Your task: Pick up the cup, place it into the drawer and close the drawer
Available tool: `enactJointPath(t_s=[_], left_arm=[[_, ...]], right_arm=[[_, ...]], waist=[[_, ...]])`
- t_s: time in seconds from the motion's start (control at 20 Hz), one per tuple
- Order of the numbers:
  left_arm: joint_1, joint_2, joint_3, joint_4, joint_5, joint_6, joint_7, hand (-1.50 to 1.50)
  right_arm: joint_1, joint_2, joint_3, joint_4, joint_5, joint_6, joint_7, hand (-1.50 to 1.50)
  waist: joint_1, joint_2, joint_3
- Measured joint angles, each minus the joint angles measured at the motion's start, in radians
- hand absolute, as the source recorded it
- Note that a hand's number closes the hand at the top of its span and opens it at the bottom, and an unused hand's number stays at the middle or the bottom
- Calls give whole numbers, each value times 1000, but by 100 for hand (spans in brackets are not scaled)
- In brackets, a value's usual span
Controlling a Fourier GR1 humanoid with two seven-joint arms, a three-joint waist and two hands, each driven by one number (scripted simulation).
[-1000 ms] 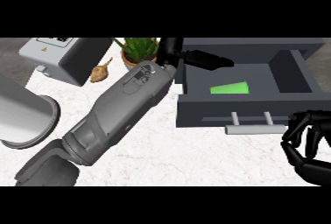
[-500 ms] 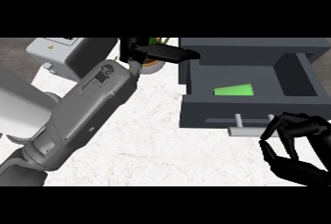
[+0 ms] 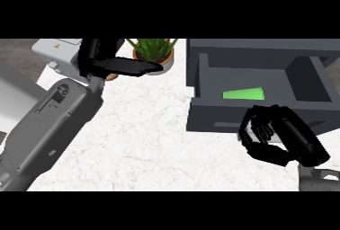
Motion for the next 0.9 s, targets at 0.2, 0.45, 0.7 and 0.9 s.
enactJointPath(t_s=[0.2,0.45,0.7,0.9], left_arm=[[76,55,25,-71,12,-35,9,-150],[203,105,61,-145,15,-81,-27,-150],[303,151,105,-226,23,-122,-23,-150],[356,172,138,-249,25,-162,-28,-150]], right_arm=[[-69,-10,71,144,162,-63,-24,150],[-171,3,113,383,307,-169,-87,150],[-311,54,90,691,369,-287,-167,150],[-466,76,36,923,382,-341,-217,150]], waist=[[8,2,0],[7,5,0],[4,7,1],[4,7,-2]])
